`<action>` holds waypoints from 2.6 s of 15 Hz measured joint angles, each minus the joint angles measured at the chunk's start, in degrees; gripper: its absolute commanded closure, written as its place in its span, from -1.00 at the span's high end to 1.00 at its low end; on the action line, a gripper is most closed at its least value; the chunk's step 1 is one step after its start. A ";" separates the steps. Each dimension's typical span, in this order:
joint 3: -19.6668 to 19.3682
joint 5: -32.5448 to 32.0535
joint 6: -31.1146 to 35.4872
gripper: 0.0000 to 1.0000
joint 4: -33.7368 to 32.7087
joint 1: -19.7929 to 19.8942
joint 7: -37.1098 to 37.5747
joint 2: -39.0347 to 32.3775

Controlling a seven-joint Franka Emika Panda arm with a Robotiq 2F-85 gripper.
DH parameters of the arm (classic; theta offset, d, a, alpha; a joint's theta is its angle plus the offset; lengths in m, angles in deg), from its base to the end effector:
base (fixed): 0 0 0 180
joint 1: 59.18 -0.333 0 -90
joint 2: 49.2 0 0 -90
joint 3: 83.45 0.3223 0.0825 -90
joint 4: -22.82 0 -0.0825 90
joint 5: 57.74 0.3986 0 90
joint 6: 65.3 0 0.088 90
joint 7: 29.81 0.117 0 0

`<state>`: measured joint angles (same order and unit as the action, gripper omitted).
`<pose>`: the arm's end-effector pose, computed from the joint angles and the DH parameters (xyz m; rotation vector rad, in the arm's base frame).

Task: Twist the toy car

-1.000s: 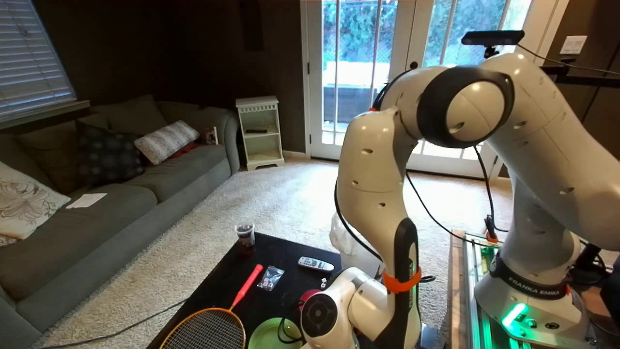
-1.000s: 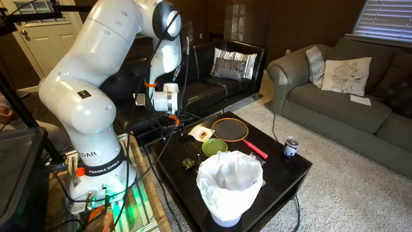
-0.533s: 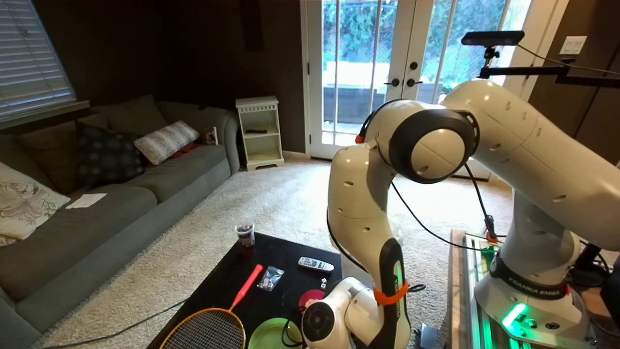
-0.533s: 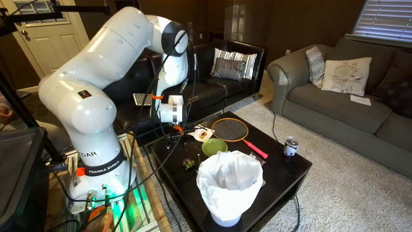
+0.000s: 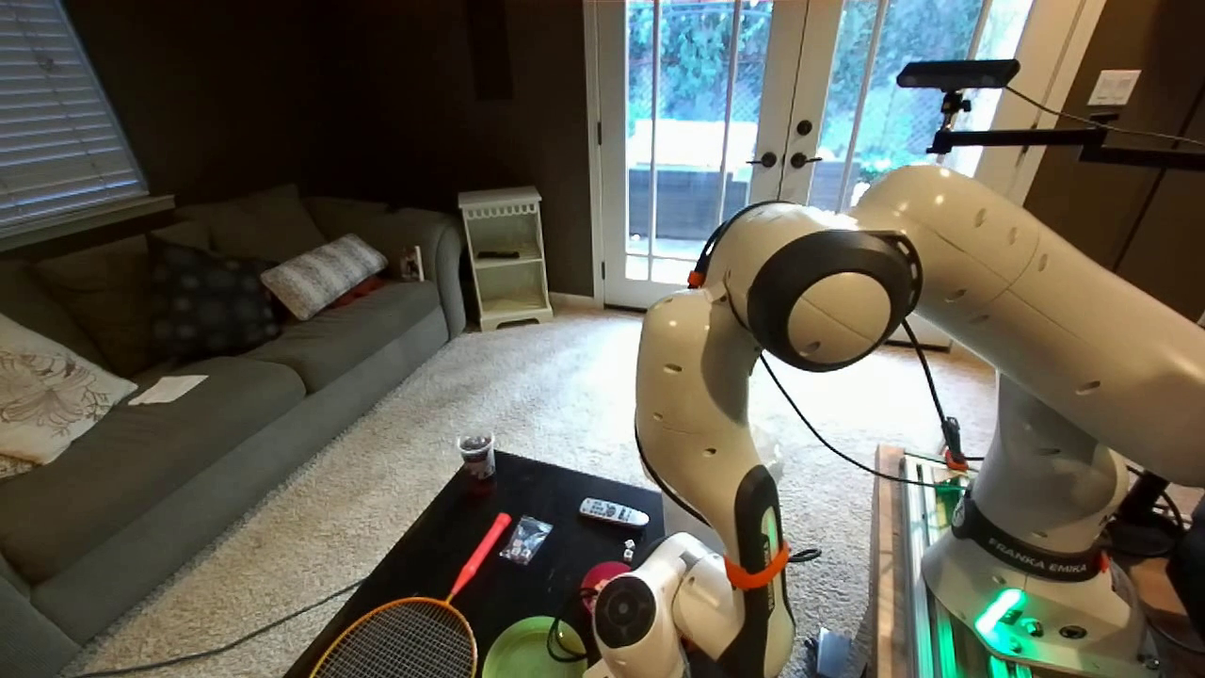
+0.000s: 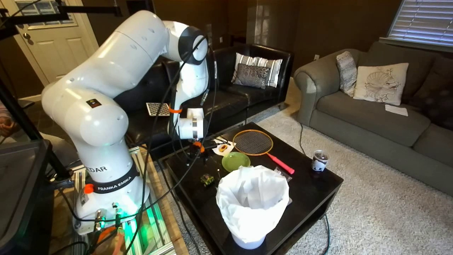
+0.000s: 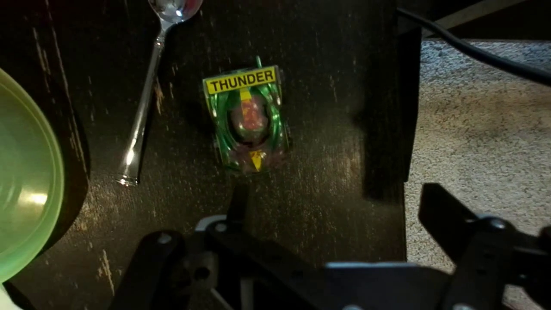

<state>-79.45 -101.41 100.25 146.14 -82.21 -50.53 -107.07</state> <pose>0.3612 0.2406 -0.0982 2.1784 2.1781 -0.3539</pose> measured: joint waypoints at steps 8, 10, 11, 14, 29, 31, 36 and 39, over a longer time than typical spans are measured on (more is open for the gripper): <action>-11.47 -2.80 16.23 1.00 -4.00 -7.52 3.21 -8.44; -13.05 -2.74 18.59 1.00 -5.04 -9.47 3.24 -10.23; -13.43 -2.69 19.35 1.00 -5.56 -10.15 3.24 -11.12; -14.13 -2.60 20.96 1.00 -6.91 -11.50 3.24 -13.33; -19.91 4.67 27.54 0.41 -8.56 -17.90 4.29 -17.99; -19.86 6.37 27.83 0.24 -8.56 -18.15 3.65 -18.47; -19.61 8.27 27.95 -0.19 -8.34 -18.44 1.37 -18.66; -19.20 8.28 27.69 -0.19 -8.14 -18.40 -0.49 -18.46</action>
<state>-98.65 -93.14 127.94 138.00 -100.61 -51.02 -125.53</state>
